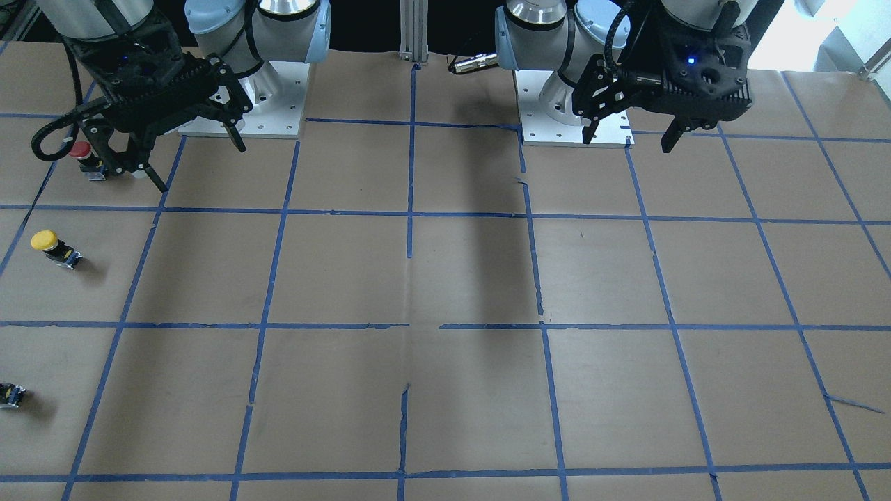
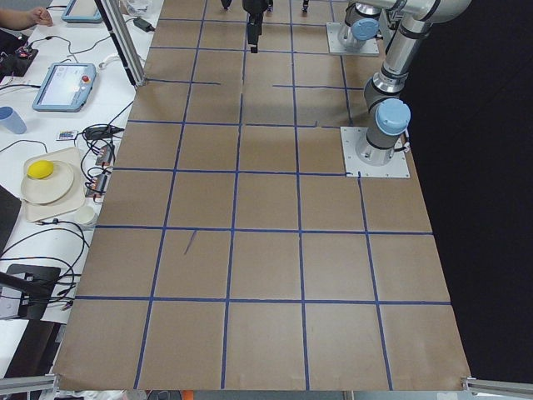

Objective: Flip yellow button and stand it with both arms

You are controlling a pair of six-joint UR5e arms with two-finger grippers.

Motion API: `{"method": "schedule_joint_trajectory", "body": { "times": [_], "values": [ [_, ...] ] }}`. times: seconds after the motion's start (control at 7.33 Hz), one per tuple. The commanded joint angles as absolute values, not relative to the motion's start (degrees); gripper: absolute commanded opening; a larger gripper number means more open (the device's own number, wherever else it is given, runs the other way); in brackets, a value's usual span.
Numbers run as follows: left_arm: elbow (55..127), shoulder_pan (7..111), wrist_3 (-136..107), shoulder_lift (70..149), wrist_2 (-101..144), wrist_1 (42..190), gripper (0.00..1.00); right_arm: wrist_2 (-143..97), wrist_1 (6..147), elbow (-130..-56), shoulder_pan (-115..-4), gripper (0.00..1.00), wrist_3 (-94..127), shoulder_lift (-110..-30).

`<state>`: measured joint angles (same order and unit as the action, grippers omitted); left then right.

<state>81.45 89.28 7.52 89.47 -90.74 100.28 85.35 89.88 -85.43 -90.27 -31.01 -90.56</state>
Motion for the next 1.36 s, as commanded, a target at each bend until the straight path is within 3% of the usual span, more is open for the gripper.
{"method": "schedule_joint_trajectory", "body": {
  "times": [0.0,0.41,1.23],
  "values": [
    [84.1,89.5,7.1,89.7,-91.0,100.0,1.00,87.5,89.6,-85.5,-91.7,1.00,-12.8,-90.7],
    [84.8,90.0,9.2,87.6,-87.1,94.7,1.00,87.3,89.6,-86.0,-93.9,1.00,13.7,-91.0],
    [84.9,88.2,6.2,87.6,-89.9,94.2,1.00,91.3,89.2,-87.6,-95.9,1.00,13.3,-90.9]
  ]
}}
